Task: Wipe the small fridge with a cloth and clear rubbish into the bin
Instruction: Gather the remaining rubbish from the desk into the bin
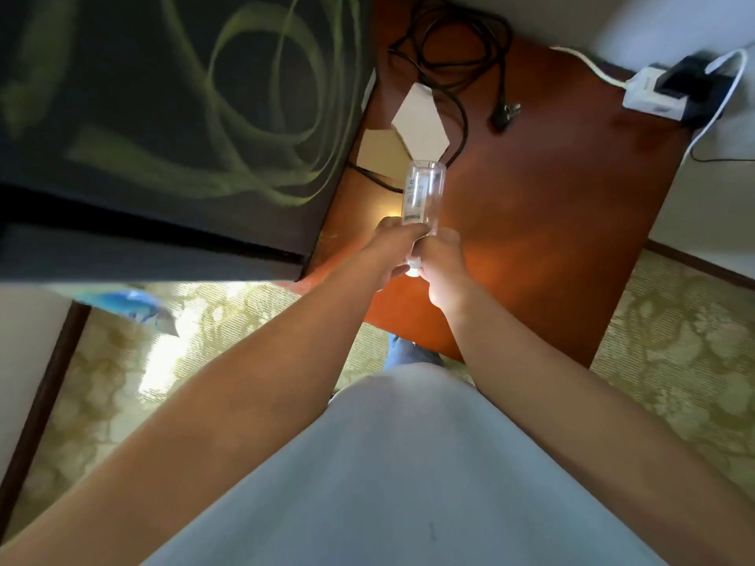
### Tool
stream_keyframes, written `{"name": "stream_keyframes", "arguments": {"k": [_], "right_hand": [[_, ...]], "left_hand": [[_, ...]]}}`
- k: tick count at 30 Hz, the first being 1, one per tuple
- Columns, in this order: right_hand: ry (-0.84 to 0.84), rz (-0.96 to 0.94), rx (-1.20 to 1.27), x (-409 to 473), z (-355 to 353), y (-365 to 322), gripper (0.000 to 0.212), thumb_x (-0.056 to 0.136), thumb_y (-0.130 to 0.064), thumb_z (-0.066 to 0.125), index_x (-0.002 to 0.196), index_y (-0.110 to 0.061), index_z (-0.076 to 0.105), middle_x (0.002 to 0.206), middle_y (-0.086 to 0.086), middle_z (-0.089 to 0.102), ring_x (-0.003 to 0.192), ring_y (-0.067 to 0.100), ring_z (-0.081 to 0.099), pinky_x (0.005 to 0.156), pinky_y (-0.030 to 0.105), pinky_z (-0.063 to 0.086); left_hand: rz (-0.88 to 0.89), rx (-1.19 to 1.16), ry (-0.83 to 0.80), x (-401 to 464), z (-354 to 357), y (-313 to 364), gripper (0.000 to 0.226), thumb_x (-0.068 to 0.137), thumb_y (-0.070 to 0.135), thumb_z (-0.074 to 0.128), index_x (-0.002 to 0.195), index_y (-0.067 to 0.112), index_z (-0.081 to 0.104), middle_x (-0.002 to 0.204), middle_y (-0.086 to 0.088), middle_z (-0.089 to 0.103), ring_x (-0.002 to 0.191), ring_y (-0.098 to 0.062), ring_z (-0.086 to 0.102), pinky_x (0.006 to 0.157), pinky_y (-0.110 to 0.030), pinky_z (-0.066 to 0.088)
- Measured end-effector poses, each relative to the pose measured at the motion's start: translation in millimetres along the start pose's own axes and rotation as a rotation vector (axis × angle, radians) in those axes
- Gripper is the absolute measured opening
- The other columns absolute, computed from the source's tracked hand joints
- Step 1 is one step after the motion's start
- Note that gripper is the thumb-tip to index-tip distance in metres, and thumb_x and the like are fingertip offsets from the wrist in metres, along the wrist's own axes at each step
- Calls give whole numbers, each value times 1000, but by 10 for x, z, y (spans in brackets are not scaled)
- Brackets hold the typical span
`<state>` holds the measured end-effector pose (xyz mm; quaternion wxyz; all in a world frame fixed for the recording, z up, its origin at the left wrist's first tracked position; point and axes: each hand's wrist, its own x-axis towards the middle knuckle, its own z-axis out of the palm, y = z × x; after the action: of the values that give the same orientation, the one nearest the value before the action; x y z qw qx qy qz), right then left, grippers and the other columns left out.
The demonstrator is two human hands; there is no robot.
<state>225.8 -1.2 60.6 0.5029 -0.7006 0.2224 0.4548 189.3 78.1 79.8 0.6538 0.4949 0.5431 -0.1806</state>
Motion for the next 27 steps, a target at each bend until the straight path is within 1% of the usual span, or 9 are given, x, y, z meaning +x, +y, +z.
{"name": "stream_keyframes", "arguments": {"k": [2,4,6,9,12,15,19,22,27], "right_hand": [[-11,-30,-23,55,88,334,58,57,-15,53,114,-19,63,102,11,72,92,29,69,73,34,55],[-29,-42,-10,-47,191,625,53,55,-13,55,106,-20,67,101,14,74,96,29,72,84,40,57],[-32,-30,-18,-640,319,697,41,58,-10,56,96,-21,66,100,16,74,90,28,72,75,35,54],[-16,-63,-48,-1206,553,1003,17,80,-5,58,84,-21,60,82,9,70,71,20,66,73,37,53],[-11,-31,-97,-1547,831,1439,21,98,-12,52,80,-22,59,81,6,66,71,19,62,88,40,55],[-41,-1,-90,-1830,1181,1833,19,98,-32,54,95,-22,70,87,3,72,77,19,66,87,38,57],[-88,46,-100,-2124,1664,2127,24,100,-20,46,110,-15,68,86,3,71,73,18,59,69,31,52],[-153,19,-193,-2327,2046,2230,27,96,-21,44,104,-14,69,98,9,73,80,22,64,74,35,57],[-331,-31,-293,-2526,2586,2380,22,91,-29,52,103,-18,67,104,7,71,92,27,64,94,45,52]], "left_hand": [[5,-9,-5,-175,-146,-214,44,90,39,70,128,24,54,118,-1,70,107,-19,69,98,-40,55],[11,-34,-18,-374,-320,-464,47,90,44,69,129,25,54,118,0,69,106,-18,68,99,-40,54],[31,-67,-29,-604,-527,-742,51,89,55,66,129,25,55,117,1,68,102,-17,67,97,-39,55],[49,-148,-62,-955,-886,-1248,57,86,70,61,124,27,63,110,4,71,99,-16,67,94,-38,56],[20,-330,-81,-1186,-1310,-1817,77,70,83,67,124,28,67,120,3,70,112,-23,66,94,-40,57],[37,-532,-82,-1423,-1812,-2243,65,84,70,63,120,16,66,116,-4,69,110,-29,69,97,-46,56],[67,-682,-15,-1673,-2443,-2638,35,95,48,61,107,15,67,109,-5,65,105,-26,65,100,-50,54],[105,-815,81,-1784,-2808,-2886,22,92,30,64,108,16,66,111,-5,63,100,-24,63,92,-43,58],[156,-1044,160,-1794,-3304,-3265,29,85,24,66,112,14,66,109,-5,61,94,-22,62,78,-34,59]]}}
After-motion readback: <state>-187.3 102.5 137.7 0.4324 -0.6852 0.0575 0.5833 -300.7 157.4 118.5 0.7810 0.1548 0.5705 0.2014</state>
